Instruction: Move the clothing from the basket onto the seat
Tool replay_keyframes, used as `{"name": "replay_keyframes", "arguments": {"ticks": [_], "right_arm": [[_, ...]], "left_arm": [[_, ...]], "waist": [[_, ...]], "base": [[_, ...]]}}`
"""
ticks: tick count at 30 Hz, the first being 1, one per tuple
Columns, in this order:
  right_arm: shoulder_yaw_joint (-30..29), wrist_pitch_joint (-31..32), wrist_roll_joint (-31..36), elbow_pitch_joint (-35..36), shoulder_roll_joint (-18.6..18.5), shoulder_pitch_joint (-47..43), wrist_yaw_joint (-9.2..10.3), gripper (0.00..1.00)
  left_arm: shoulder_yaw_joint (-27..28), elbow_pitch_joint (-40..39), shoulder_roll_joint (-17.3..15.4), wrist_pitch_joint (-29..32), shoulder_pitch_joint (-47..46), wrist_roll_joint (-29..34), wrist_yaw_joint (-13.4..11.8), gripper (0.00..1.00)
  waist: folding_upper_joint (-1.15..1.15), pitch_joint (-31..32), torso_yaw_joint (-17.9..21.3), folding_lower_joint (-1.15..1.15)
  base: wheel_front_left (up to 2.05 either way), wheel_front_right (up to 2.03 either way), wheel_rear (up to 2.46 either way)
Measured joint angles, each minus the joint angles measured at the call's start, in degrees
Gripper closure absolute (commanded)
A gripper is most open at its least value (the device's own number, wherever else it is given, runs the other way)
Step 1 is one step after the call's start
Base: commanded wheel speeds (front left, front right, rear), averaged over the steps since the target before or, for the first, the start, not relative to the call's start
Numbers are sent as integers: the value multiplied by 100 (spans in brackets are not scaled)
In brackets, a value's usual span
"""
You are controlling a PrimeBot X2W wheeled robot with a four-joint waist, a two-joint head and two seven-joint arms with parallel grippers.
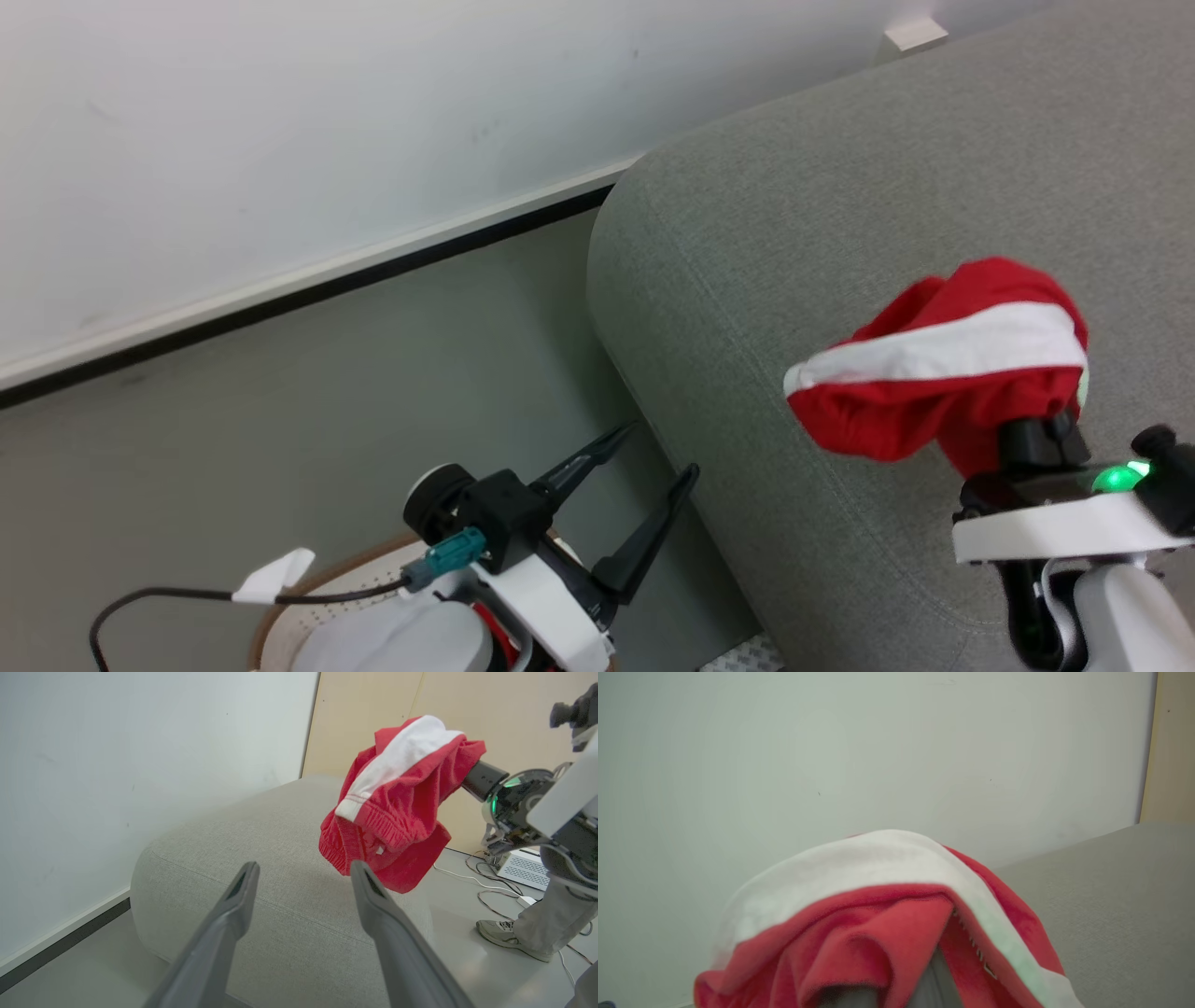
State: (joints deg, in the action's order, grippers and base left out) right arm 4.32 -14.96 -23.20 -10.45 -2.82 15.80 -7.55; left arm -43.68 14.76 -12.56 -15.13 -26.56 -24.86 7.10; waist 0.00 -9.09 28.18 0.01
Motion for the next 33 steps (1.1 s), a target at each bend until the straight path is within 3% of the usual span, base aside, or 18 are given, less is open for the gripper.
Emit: {"name": "replay_keyframes", "arguments": {"ticks": [4,12,22,27,33], "right_arm": [[-183,0,-4,-164,-175,604,0,100],[-704,158,94,-782,-878,2208,0,100],[-1767,725,642,-1844,-1822,3754,0,100],[-2057,1369,1338,-2858,-2125,4163,0,100],[-2050,2506,1858,-3779,-2178,4405,-1,100]], "left_arm": [[-70,-59,-185,2,-83,13,19,0],[-127,-428,-584,159,-573,18,37,0],[-148,-829,-896,245,-1177,13,43,0],[-119,-867,-965,196,-1339,-4,43,0],[-85,-762,-960,97,-1399,-31,43,0]], "waist": [[0,-299,-108,0],[0,-1148,-413,1],[0,-2283,-1095,1],[0,-2698,-1510,1],[0,-2974,-1896,1]], "base": [[0,0,0],[0,0,0],[0,0,0],[0,0,0],[0,0,0]]}}
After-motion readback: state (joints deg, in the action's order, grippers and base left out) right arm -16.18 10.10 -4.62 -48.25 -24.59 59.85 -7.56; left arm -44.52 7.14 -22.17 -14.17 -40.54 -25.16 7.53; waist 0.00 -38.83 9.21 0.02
